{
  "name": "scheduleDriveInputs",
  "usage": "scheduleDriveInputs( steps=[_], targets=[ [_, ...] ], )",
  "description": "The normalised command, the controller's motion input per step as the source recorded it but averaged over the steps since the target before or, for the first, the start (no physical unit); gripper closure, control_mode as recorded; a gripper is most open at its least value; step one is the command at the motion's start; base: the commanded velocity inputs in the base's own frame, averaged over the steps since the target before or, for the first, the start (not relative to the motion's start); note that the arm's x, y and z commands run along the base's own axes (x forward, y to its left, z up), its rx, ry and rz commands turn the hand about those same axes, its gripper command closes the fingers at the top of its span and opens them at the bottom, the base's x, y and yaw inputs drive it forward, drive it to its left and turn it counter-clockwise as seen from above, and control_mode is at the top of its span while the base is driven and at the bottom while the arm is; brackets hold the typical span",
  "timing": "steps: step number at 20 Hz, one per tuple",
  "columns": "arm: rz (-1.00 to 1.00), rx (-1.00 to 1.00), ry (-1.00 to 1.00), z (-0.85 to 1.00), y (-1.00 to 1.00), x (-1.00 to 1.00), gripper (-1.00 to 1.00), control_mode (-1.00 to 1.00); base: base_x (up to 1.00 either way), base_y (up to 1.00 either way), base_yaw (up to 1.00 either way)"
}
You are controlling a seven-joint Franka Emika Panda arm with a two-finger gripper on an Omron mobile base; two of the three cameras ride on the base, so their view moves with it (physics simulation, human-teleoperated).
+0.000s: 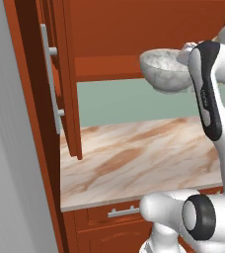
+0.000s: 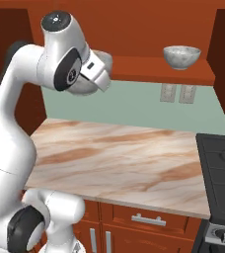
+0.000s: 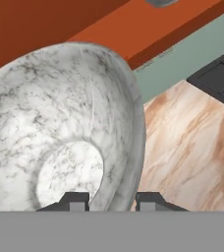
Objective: Take the smaller bowl and place it next to the appetizer plate on the dining counter , and place the larger bowl next to the plate with cooked food.
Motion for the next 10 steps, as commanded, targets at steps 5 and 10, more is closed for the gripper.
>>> scheduleDriveInputs(
  steps=[5,10],
  targets=[
    [0.10,0.00,-0.06,0.00,-0.44,-1.00,1.00,-1.00,0.00,0.00,0.00],
    [0.10,0.00,-0.12,-0.04,-0.29,-0.85,1.00,-1.00,0.00,0.00,0.00]
  ],
)
